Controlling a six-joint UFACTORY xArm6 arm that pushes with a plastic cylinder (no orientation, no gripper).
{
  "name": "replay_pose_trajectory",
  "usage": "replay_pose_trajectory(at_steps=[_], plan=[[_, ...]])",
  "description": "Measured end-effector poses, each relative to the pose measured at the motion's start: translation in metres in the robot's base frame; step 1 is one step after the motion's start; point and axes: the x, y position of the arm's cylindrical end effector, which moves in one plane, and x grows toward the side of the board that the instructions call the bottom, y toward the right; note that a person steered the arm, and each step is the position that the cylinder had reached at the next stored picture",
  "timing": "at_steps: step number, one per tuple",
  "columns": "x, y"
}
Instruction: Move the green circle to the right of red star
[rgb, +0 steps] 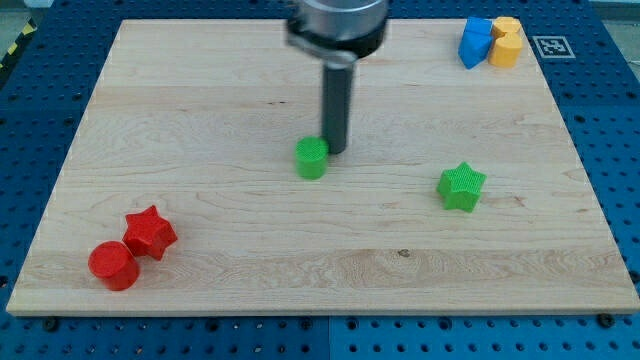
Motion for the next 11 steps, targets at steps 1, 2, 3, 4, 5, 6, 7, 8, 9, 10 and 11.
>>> replay_pose_trajectory(at_steps=[1,2,3,4,5,6,7,8,9,10,11], plan=[[0.021,-0.017],[0.004,-0.017],[0.011,-0.029],[0.045,-0.048],[0.064,-0.067],[0.040,-0.067],[0.040,-0.045],[0.064,-0.034],[0.087,-0.075],[0.087,-0.090],[0.077,-0.068]])
